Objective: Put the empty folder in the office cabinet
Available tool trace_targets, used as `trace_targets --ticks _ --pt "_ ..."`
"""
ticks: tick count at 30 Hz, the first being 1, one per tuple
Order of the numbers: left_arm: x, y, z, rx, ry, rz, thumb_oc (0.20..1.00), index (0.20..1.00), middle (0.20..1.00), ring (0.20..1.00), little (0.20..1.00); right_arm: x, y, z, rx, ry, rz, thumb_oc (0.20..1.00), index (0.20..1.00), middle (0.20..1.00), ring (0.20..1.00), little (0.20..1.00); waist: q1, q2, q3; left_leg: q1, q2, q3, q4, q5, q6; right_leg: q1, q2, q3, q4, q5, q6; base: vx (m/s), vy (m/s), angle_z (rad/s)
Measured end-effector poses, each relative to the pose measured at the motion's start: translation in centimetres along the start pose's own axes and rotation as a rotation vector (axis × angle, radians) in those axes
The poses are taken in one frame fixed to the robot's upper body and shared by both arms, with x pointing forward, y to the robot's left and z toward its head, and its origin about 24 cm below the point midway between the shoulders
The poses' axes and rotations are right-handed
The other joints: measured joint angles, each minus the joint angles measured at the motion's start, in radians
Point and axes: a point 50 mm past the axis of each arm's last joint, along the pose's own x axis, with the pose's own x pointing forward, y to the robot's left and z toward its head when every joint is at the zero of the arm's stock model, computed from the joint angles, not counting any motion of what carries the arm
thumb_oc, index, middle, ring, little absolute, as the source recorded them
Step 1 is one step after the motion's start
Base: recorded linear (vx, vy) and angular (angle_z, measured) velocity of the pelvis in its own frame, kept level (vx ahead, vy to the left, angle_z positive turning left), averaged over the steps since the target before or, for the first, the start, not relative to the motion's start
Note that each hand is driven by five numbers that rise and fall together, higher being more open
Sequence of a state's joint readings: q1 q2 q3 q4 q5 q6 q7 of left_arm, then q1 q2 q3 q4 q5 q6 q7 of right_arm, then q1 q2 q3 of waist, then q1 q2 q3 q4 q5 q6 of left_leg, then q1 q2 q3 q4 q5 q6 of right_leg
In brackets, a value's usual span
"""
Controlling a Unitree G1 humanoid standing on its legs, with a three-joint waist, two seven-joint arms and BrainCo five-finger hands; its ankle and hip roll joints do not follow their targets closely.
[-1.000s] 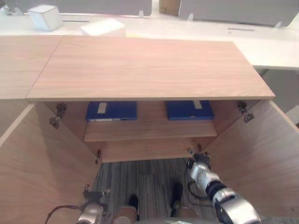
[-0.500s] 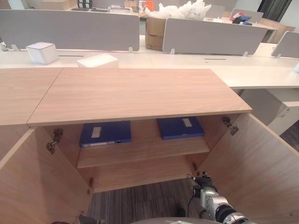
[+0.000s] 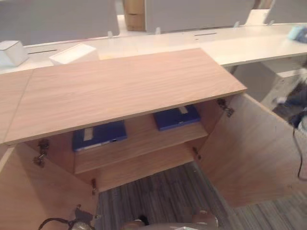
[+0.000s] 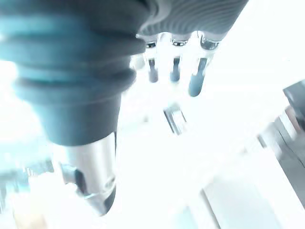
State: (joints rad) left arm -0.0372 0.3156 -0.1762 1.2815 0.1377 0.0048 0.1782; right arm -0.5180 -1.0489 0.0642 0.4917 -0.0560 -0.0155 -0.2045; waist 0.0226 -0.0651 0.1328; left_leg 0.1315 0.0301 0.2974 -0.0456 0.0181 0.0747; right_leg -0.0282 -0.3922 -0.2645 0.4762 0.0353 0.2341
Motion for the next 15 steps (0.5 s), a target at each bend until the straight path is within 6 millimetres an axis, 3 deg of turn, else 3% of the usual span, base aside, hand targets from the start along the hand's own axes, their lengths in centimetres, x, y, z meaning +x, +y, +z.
trace_targets --ticks 1,2,3,5,6,7,10,15 --pt "0.0 0.3 -0.2 0.004 0.006 0.008 1.000 1.000 1.000 1.000 1.000 0.1 -0.8 0.3 0.009 -0.012 -0.060 1.000 1.000 1.000 1.000 1.000 0.017 -0.026 -0.016 -0.001 -0.009 0.001 -0.016 0.004 -0.008 0.044 0.004 0.000 -0.119 0.046 0.022 0.00 -0.100 -0.89" --pt "0.0 0.4 -0.1 0.009 0.002 0.013 1.000 1.000 1.000 1.000 1.000 0.3 -1.4 0.5 0.010 -0.018 -0.107 1.000 1.000 1.000 1.000 1.000 0.018 -0.055 -0.028 0.001 -0.013 0.010 -0.024 0.013 -0.022 0.075 0.019 -0.005 -0.203 0.031 0.043 -0.01 -0.171 -1.00" --pt "0.0 -0.2 0.7 -0.003 -0.030 0.002 1.000 1.000 1.000 1.000 1.000 0.2 -2.4 0.2 0.023 -0.003 -0.176 1.000 1.000 1.000 1.000 1.000 0.016 -0.067 -0.033 0.011 0.010 0.040 -0.031 0.039 -0.054 0.131 0.060 -0.050 -0.336 0.026 0.024 -0.03 -0.181 -0.93" --pt "-0.1 -1.0 1.4 -0.014 -0.058 -0.012 1.000 1.000 1.000 1.000 1.000 0.0 -2.7 -0.9 0.033 0.053 -0.226 1.000 1.000 1.000 1.000 1.000 0.006 -0.072 -0.042 0.024 0.025 0.060 -0.030 0.047 -0.066 0.174 0.087 -0.082 -0.440 0.025 0.020 -0.03 -0.211 -0.71" --pt "-0.1 -1.2 1.9 -0.024 -0.069 -0.014 1.000 1.000 1.000 1.000 1.000 -0.3 -2.8 -1.7 0.036 0.083 -0.239 1.000 1.000 1.000 1.000 1.000 -0.003 -0.076 -0.049 0.023 0.028 0.071 -0.030 0.049 -0.071 0.172 0.095 -0.075 -0.459 0.022 0.014 -0.05 -0.199 -0.52" --pt "-0.2 -1.6 2.4 -0.045 -0.084 -0.016 1.000 1.000 1.000 1.000 1.000 -1.1 -2.7 -3.4 0.085 0.164 -0.271 1.000 1.000 1.000 1.000 1.000 -0.008 -0.077 -0.054 0.007 0.042 0.080 -0.031 0.047 -0.109 0.165 0.111 -0.045 -0.475 0.001 -0.018 -0.02 -0.087 -0.37" --pt "-0.4 -2.6 3.4 -0.070 -0.104 -0.034 1.000 1.000 1.000 1.000 1.000 -3.0 -2.1 -6.5 0.118 0.298 -0.277 1.000 1.000 1.000 1.000 1.000 -0.042 -0.061 -0.067 0.000 0.073 0.083 -0.026 0.058 -0.129 0.151 0.147 -0.021 -0.487 -0.001 -0.038 -0.03 -0.113 -0.19" --pt "-0.7 -3.9 2.0 -0.071 -0.041 -0.065 1.000 1.000 1.000 1.000 1.000 -6.4 -2.7 -10.5 0.182 0.474 -0.379 1.000 1.000 1.000 1.000 1.000 -0.076 -0.034 -0.080 -0.020 0.105 0.082 -0.015 0.069 -0.143 0.132 0.180 -0.006 -0.501 0.007 -0.052 -0.04 -0.133 -0.09"
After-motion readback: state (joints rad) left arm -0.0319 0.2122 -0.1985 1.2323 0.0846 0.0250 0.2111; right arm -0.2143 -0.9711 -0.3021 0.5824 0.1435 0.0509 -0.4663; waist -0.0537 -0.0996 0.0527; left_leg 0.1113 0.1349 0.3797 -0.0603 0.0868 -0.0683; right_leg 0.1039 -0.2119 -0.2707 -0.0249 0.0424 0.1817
